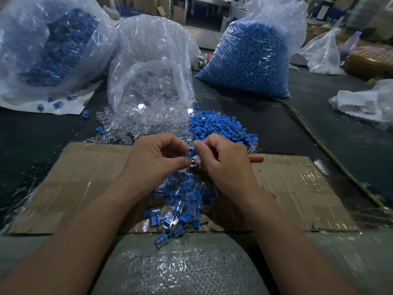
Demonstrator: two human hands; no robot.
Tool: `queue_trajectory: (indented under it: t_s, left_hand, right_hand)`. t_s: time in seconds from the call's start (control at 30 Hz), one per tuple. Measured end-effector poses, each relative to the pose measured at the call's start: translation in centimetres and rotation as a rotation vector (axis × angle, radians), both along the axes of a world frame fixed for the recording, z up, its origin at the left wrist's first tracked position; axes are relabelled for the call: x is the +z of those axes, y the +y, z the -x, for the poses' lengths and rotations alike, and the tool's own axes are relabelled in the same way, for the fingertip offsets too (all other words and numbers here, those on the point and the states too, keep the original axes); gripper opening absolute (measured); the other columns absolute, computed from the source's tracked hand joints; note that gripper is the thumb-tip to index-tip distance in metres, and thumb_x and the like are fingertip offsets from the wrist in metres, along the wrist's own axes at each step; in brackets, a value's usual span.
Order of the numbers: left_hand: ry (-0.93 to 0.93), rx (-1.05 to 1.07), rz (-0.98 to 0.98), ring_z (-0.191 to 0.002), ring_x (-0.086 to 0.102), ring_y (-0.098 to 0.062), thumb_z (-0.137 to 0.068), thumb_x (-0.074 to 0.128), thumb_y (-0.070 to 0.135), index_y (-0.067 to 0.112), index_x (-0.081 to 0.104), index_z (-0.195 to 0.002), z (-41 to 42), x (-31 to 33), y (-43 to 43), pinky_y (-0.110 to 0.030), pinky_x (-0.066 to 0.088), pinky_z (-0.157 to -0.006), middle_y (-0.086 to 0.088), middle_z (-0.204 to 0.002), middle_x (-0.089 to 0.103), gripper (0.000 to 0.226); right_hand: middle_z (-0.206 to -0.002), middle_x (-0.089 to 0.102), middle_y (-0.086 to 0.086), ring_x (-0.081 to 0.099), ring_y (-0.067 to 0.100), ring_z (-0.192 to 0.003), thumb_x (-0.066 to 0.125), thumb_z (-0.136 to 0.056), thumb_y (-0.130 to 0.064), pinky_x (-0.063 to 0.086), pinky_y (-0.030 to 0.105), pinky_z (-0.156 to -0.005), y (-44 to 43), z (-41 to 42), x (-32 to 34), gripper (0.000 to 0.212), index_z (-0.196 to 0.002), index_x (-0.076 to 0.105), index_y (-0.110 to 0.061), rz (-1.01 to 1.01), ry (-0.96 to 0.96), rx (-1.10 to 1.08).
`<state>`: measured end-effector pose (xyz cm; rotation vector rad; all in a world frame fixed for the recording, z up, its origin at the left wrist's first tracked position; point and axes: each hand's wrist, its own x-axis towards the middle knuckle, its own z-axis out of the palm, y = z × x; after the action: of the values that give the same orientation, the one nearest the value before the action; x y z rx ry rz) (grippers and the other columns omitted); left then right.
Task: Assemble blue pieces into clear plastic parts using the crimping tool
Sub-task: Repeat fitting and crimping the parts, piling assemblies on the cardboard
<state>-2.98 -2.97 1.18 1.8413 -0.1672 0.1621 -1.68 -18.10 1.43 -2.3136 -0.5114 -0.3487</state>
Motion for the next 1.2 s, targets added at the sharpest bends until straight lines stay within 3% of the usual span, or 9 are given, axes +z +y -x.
queue_trajectory:
  t_s: [0.2, 0.5, 0.77, 0.83, 0.93, 1.13, 1.2]
  left_hand:
    - [-0.029, 0.015, 0.0, -0.057, 0.063, -0.001, -0.068, 0.075, -0.002, 0.019, 0.065, -0.07, 0.0, 0.0, -0.1, -0.012, 0.052, -0.058, 0.009, -0.063, 0.068, 0.023]
    - [-0.03, -0.023, 0.033, -0.059, 0.065, -0.006, -0.069, 0.075, 0.001, 0.019, 0.065, -0.072, 0.1, 0.0, 0.0, -0.013, 0.051, -0.056, 0.003, -0.069, 0.07, 0.02]
    - [-0.052, -0.039, 0.004, -0.062, 0.066, -0.005, -0.069, 0.072, -0.004, 0.017, 0.065, -0.073, 0.2, 0.0, -0.1, -0.013, 0.052, -0.06, 0.004, -0.07, 0.069, 0.022]
    - [-0.061, -0.04, 0.017, -0.062, 0.066, -0.005, -0.069, 0.072, -0.005, 0.016, 0.065, -0.073, 0.1, 0.1, 0.0, -0.014, 0.053, -0.061, 0.003, -0.069, 0.069, 0.023]
    - [-0.067, -0.066, 0.102, -0.061, 0.067, -0.006, -0.068, 0.071, -0.006, 0.015, 0.065, -0.073, 0.1, 0.2, 0.1, -0.013, 0.052, -0.06, 0.001, -0.069, 0.07, 0.023]
    - [-0.124, -0.072, 0.092, -0.064, 0.063, -0.001, -0.06, 0.07, 0.018, 0.023, 0.067, -0.073, 0.2, 0.3, 0.2, -0.014, 0.051, -0.061, 0.006, -0.07, 0.069, 0.014]
    - [-0.16, -0.053, 0.04, -0.067, 0.058, 0.001, -0.059, 0.07, 0.022, 0.025, 0.066, -0.073, 0.1, 0.4, 0.2, -0.016, 0.05, -0.06, 0.005, -0.074, 0.064, 0.014]
  right_hand:
    - [-0.054, 0.047, -0.008, 0.042, 0.005, -0.048, 0.051, -0.092, -0.031, 0.035, 0.022, -0.048, 0.0, 0.0, 0.0, 0.026, -0.068, 0.047, -0.024, -0.036, 0.024, 0.008]
    - [-0.054, 0.039, -0.015, 0.038, 0.003, -0.049, 0.052, -0.093, -0.027, 0.032, 0.025, -0.05, 0.5, 0.1, -0.3, 0.024, -0.072, 0.046, -0.019, 0.043, -0.085, -0.01]
    - [-0.053, 0.049, -0.008, 0.045, 0.007, -0.048, 0.052, -0.092, -0.028, 0.038, 0.024, -0.047, 0.4, 0.1, 0.0, 0.033, -0.061, 0.041, -0.029, -0.031, 0.048, 0.024]
    - [-0.054, 0.053, -0.006, 0.049, 0.007, -0.049, 0.053, -0.092, -0.028, 0.044, 0.026, -0.049, 0.3, 0.1, 0.0, 0.03, -0.063, 0.045, -0.028, -0.103, 0.112, 0.042]
    - [-0.05, 0.057, -0.012, 0.052, 0.0, -0.048, 0.057, -0.09, -0.024, 0.045, 0.018, -0.048, 0.1, 0.1, 0.2, 0.026, -0.064, 0.052, -0.024, -0.341, 0.263, 0.114]
    - [-0.072, 0.063, -0.004, 0.062, 0.005, -0.063, 0.056, -0.088, -0.021, 0.052, 0.019, -0.06, -0.3, 0.2, 0.7, 0.005, -0.086, 0.059, -0.018, -0.55, 0.47, 0.205]
    - [-0.073, 0.067, 0.0, 0.064, 0.011, -0.066, 0.052, -0.09, -0.018, 0.055, 0.023, -0.063, -0.3, 0.3, 0.9, 0.011, -0.091, 0.061, -0.012, -0.662, 0.587, 0.27]
